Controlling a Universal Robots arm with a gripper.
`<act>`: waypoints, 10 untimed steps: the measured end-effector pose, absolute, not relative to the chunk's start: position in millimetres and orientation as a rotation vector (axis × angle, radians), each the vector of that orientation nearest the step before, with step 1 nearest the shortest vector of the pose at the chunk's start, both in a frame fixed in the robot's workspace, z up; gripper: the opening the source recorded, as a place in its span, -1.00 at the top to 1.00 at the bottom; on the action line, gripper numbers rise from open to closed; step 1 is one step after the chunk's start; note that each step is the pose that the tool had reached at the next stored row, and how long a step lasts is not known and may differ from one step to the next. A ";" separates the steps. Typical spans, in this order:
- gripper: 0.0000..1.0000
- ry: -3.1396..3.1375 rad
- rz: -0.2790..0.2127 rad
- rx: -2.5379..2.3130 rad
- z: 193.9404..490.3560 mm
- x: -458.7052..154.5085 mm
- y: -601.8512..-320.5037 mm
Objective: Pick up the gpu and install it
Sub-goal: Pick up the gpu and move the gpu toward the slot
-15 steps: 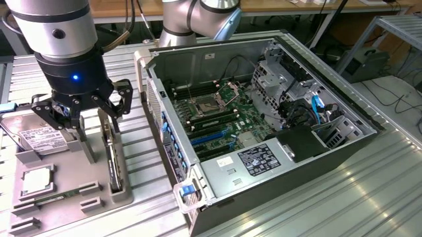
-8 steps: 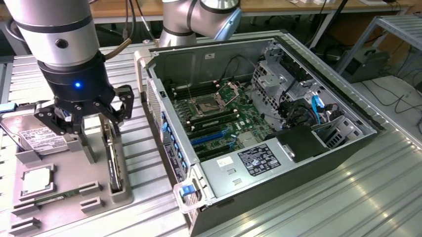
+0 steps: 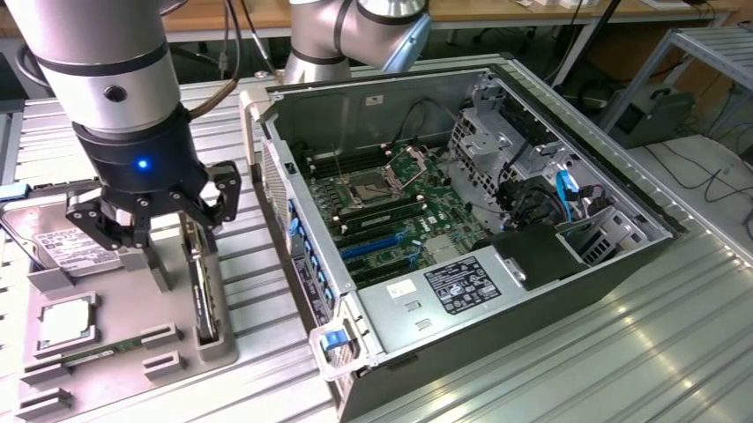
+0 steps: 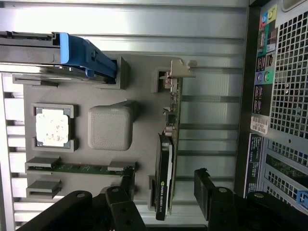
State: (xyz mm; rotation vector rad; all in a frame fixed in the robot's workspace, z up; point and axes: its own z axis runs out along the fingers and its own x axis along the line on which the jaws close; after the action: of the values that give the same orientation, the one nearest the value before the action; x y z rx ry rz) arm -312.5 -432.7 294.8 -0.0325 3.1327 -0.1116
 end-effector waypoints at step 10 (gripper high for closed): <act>-0.23 3.129 -0.112 -0.032 282.1 -312.2 -432.0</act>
State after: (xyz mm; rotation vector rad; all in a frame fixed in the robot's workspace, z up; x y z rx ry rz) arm -312.2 -432.0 282.1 -0.0322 3.1292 -0.1118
